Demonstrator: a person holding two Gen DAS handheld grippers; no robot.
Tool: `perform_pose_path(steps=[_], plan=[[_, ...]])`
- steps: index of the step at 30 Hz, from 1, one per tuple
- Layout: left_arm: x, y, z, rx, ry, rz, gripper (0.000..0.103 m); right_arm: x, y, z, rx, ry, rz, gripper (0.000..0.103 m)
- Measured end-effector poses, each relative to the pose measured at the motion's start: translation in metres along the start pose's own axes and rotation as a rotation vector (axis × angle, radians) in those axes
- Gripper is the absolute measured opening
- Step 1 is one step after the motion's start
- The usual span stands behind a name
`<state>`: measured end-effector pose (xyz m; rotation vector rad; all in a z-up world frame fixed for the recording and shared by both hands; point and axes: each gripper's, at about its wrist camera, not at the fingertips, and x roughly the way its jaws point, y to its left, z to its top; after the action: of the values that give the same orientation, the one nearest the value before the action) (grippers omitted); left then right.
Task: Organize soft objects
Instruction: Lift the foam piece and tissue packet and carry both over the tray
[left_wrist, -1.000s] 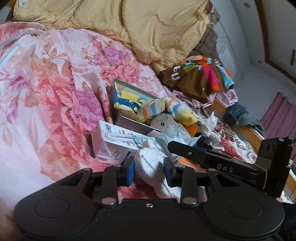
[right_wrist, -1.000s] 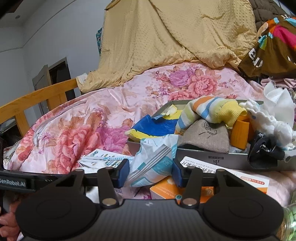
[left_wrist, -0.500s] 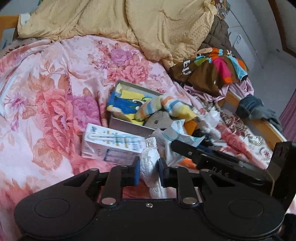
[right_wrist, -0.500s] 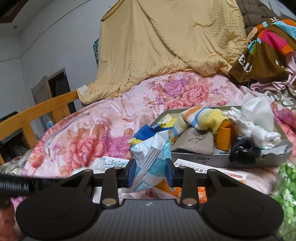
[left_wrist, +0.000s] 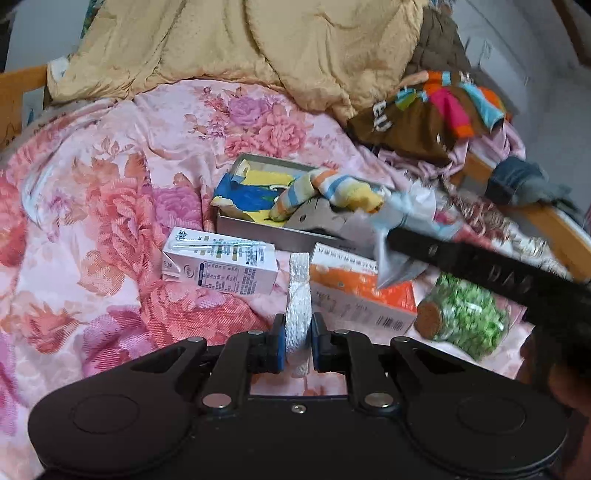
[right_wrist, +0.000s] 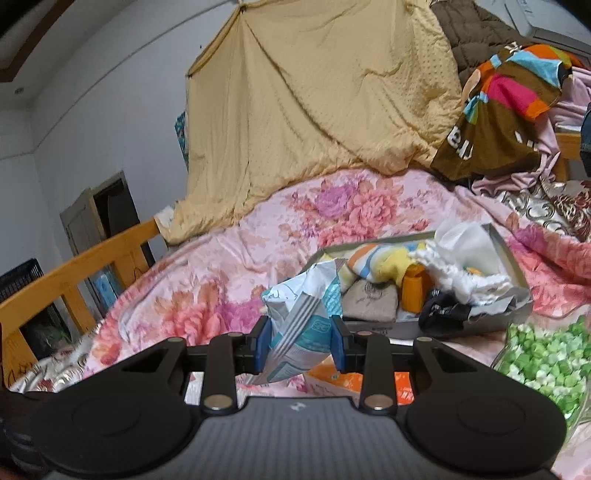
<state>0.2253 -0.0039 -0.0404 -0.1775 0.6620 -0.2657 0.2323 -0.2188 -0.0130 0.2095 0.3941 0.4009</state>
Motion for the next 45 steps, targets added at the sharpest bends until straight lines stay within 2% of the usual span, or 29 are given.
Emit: perform_pose_path(steps=[6, 12, 18, 23, 29, 34, 40, 45], plan=[[-0.021, -0.02, 0.013, 0.09, -0.018, 0.03, 0.013, -0.01, -0.001, 0.011, 0.017, -0.053, 0.017, 0.037], [-0.038, -0.023, 0.034, 0.073, -0.071, 0.041, 0.014, -0.021, 0.002, 0.02, -0.002, -0.128, 0.002, 0.037], [-0.045, -0.027, 0.055, 0.052, -0.194, 0.078, 0.014, -0.024, -0.001, 0.027, 0.002, -0.171, -0.004, 0.038], [-0.043, -0.026, 0.079, 0.028, -0.293, 0.054, 0.014, -0.022, -0.006, 0.028, 0.014, -0.181, -0.02, 0.038], [-0.021, -0.019, 0.106, 0.045, -0.333, 0.014, 0.014, -0.005, -0.005, 0.03, -0.017, -0.194, -0.019, 0.038], [0.005, 0.006, 0.106, 0.019, -0.335, -0.018, 0.014, 0.02, -0.007, 0.029, -0.013, -0.193, -0.005, 0.038], [0.049, 0.044, 0.099, -0.014, -0.342, -0.047, 0.014, 0.076, -0.008, 0.028, -0.04, -0.156, 0.006, 0.038], [0.096, 0.07, 0.105, -0.084, -0.327, -0.084, 0.014, 0.129, -0.017, 0.027, 0.0, -0.108, 0.012, 0.038]])
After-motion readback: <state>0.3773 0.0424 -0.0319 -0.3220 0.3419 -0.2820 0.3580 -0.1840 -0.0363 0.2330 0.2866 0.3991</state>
